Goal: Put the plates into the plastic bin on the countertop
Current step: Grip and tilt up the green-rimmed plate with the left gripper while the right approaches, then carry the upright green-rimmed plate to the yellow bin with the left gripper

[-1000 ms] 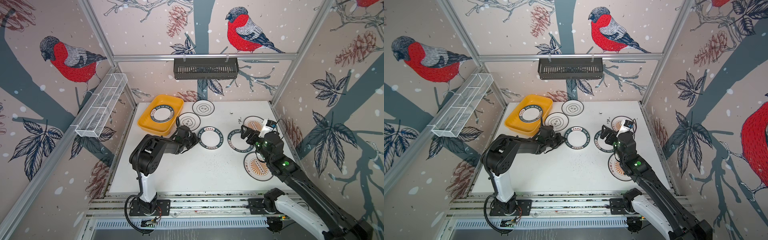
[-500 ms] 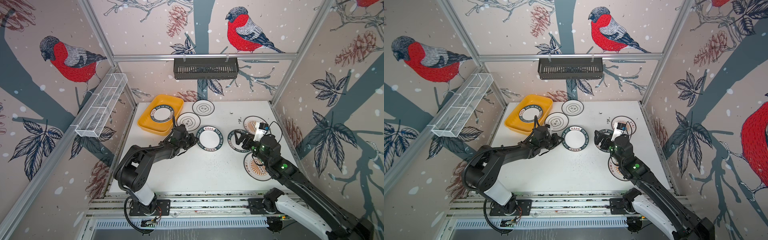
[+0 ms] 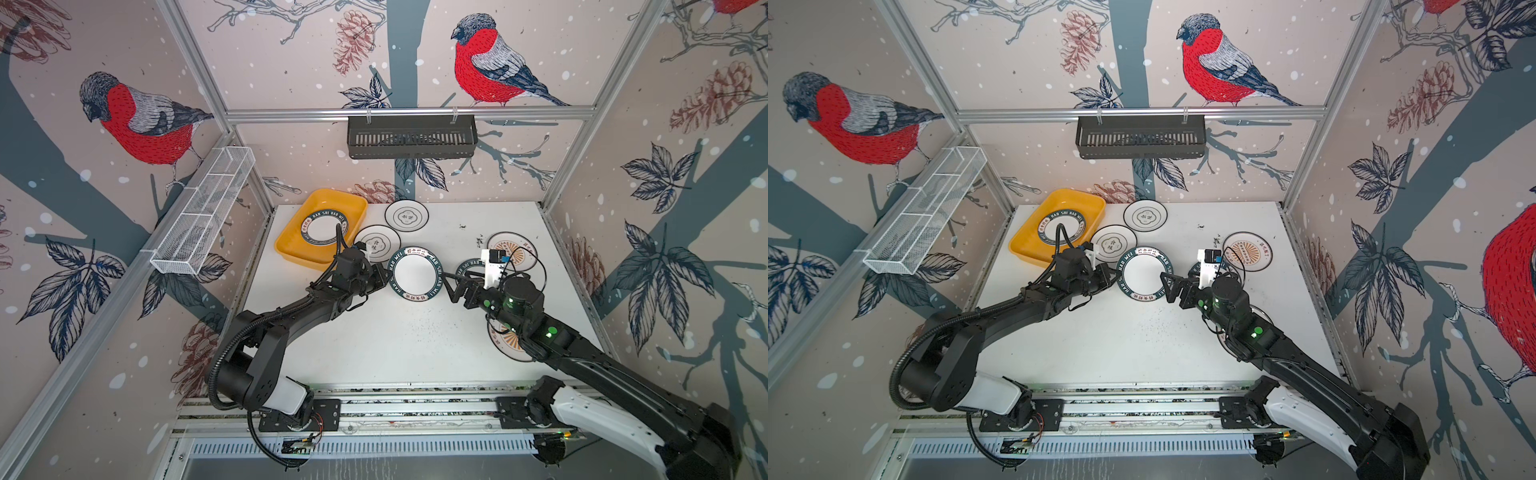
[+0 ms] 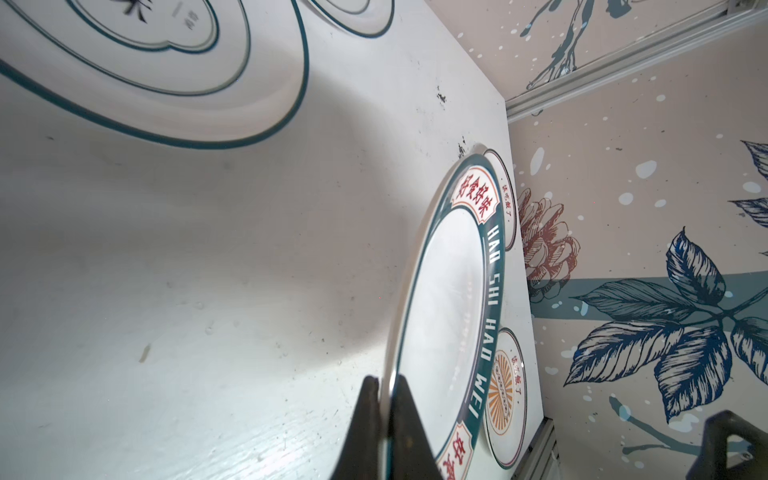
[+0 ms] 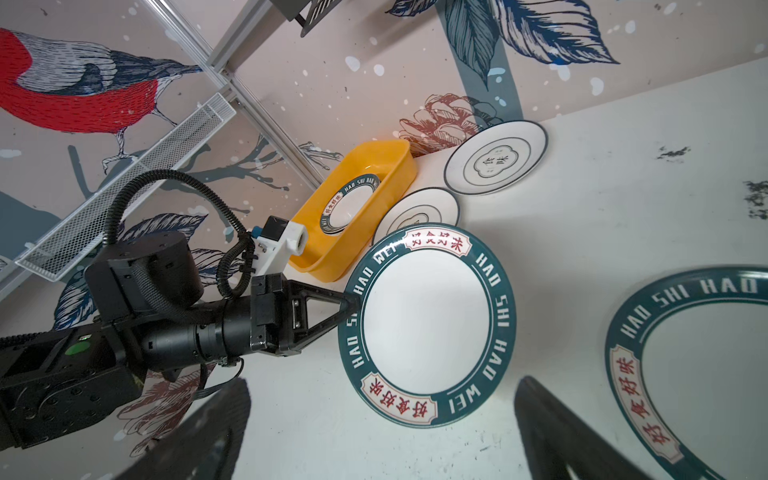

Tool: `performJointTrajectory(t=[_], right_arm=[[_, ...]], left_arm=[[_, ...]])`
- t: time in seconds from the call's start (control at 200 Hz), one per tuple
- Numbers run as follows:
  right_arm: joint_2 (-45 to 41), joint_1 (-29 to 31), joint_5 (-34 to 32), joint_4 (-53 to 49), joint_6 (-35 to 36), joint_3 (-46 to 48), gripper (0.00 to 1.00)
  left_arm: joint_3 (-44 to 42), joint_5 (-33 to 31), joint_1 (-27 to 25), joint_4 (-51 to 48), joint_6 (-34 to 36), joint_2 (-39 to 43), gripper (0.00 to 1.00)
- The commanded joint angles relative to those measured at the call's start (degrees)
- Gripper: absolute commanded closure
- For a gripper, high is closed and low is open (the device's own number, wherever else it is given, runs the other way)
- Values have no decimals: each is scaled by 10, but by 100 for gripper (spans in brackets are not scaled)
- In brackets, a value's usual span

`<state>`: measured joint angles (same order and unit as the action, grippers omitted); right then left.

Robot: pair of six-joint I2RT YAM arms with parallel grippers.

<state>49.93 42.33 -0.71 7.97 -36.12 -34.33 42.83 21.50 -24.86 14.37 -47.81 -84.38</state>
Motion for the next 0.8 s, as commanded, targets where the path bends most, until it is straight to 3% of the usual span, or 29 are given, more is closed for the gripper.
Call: performJointTrajectory(t=[0.0,0.405,0.796], right_arm=[[17,9,31,58,21,-14,0],[142,19,102,171,30,-58,0],[272,20,160,176,56,-161,0]], left_arm=[[-3,24,20,37,-4,8,100],[12,77,121,60,-14,-13,100],[88,113,222,50,-1,-81,100]])
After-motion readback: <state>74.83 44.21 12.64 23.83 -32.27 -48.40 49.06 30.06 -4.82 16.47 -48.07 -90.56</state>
